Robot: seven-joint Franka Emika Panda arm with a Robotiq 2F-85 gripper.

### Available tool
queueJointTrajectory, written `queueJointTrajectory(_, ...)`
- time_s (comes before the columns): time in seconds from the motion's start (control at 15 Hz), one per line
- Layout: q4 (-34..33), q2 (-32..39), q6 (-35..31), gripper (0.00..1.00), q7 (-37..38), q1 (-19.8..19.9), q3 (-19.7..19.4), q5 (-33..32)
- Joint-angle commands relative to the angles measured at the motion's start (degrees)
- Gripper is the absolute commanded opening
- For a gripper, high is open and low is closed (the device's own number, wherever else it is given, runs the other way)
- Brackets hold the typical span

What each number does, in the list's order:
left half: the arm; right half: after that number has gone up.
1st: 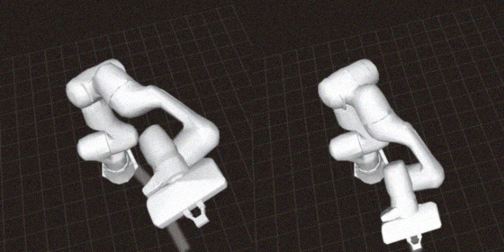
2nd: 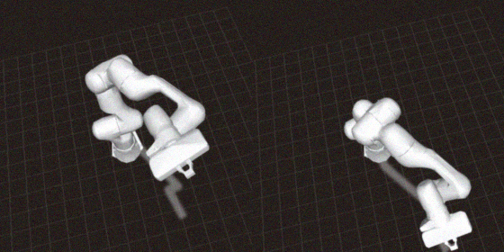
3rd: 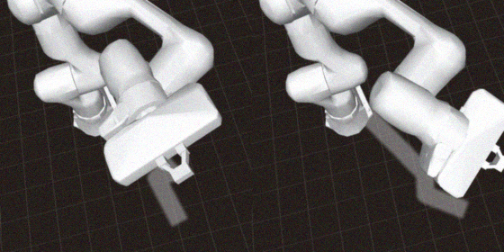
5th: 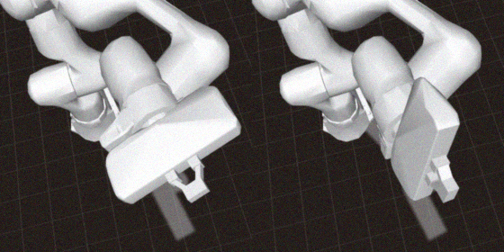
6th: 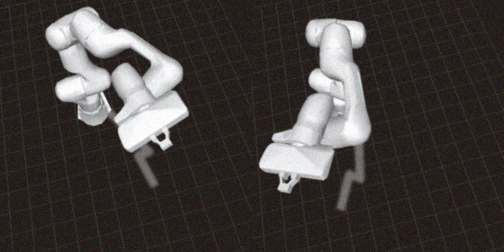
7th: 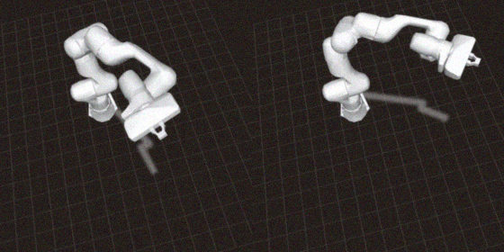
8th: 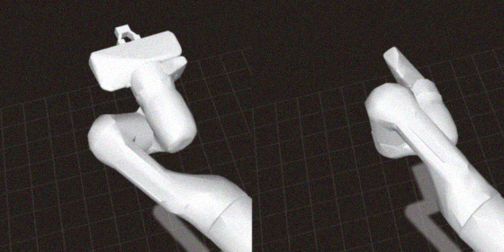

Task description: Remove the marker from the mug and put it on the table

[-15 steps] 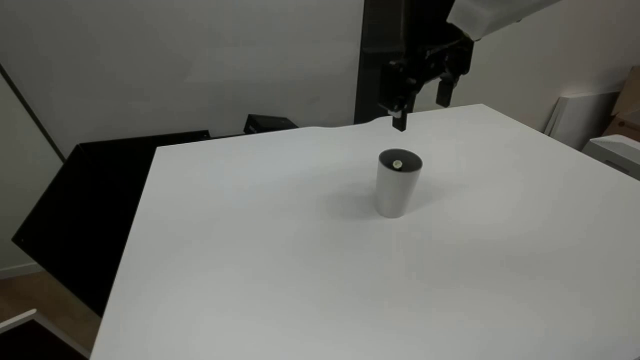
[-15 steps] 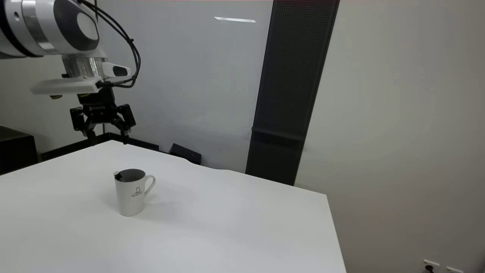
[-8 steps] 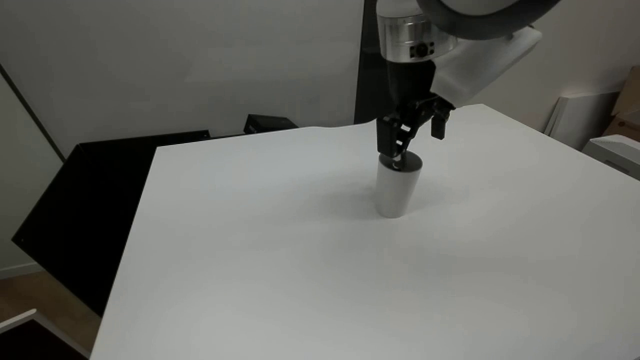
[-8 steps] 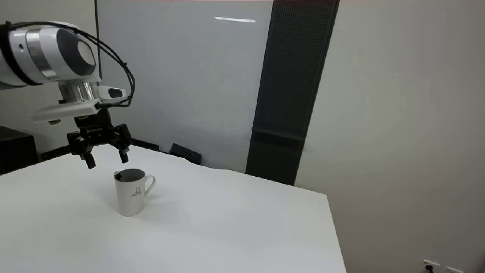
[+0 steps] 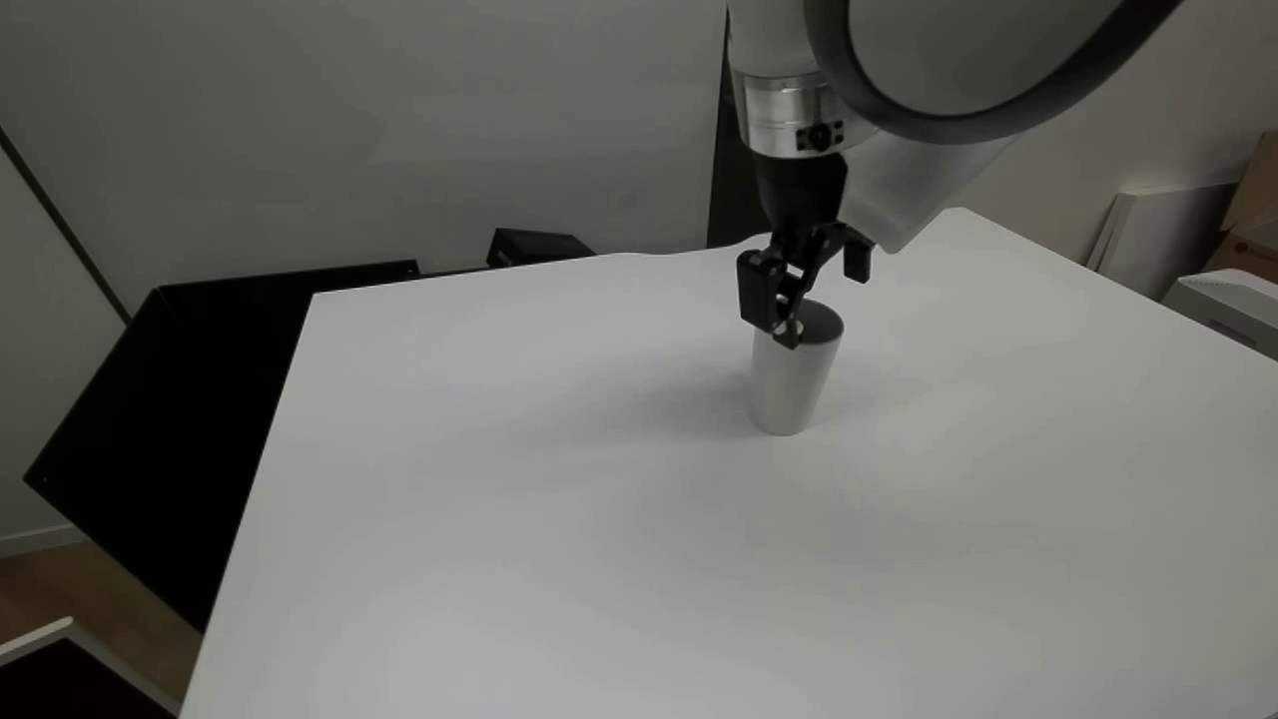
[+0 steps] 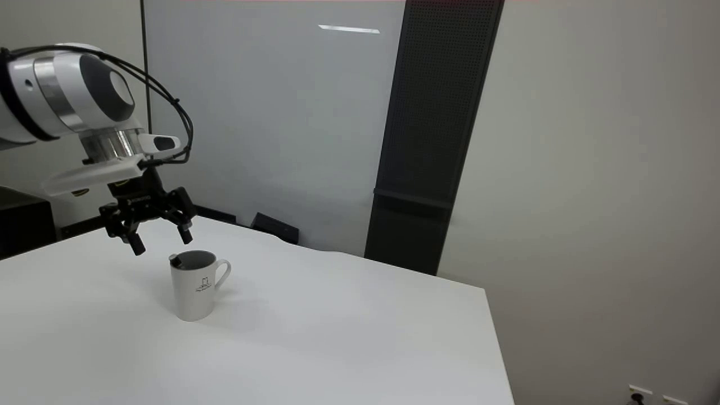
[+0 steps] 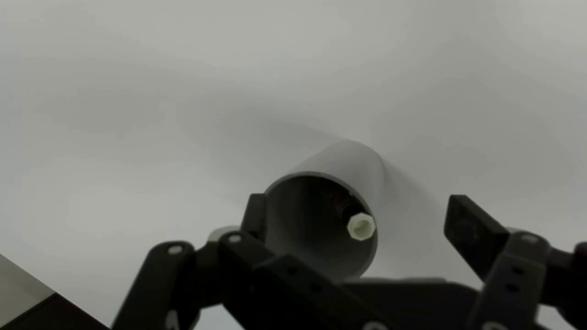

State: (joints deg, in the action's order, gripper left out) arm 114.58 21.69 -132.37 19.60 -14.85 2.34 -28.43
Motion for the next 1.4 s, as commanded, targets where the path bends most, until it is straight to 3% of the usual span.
queueJointTrajectory(0.0,-0.20,1.04,-3.71,1.00,3.84,-1.46,-1.53,-3.08)
queueJointTrajectory(0.47,-0.28,2.72,-9.58,1.00,10.38,-3.94,-4.28,-9.42)
queueJointTrajectory(1.33,0.17,3.71,-8.90,1.00,13.39,-5.12,-5.10,-9.59)
